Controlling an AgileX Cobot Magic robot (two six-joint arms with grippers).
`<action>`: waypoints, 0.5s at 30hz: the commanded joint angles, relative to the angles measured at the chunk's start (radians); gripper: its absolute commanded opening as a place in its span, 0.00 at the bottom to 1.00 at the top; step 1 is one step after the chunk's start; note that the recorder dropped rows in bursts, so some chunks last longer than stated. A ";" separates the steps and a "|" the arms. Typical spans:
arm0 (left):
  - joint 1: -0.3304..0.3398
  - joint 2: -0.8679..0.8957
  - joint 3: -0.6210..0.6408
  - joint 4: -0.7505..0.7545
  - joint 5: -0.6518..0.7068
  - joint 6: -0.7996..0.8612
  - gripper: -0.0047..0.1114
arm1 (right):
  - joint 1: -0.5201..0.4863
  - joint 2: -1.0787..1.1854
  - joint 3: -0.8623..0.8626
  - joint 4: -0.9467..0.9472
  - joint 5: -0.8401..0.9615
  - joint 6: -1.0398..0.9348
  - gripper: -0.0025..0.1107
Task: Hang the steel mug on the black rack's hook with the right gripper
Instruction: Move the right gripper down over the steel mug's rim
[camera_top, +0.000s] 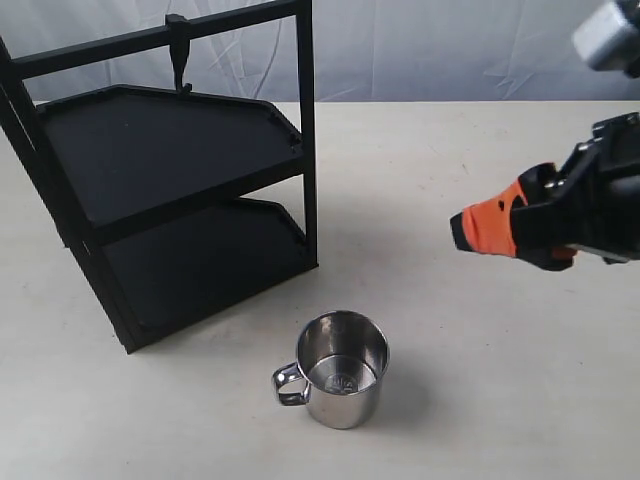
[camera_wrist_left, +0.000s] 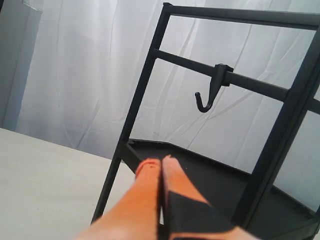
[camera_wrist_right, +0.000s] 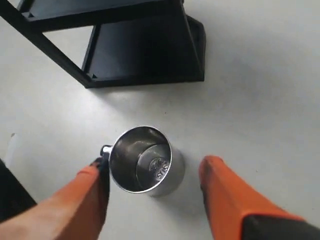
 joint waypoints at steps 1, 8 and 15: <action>-0.002 0.004 -0.002 0.000 -0.010 0.000 0.04 | 0.053 0.140 -0.006 -0.024 -0.021 0.004 0.51; -0.002 0.004 -0.002 0.000 -0.010 0.000 0.04 | 0.143 0.308 -0.013 -0.041 -0.085 0.011 0.51; -0.002 0.004 -0.002 0.000 -0.010 0.000 0.04 | 0.252 0.424 -0.099 -0.128 -0.094 0.116 0.51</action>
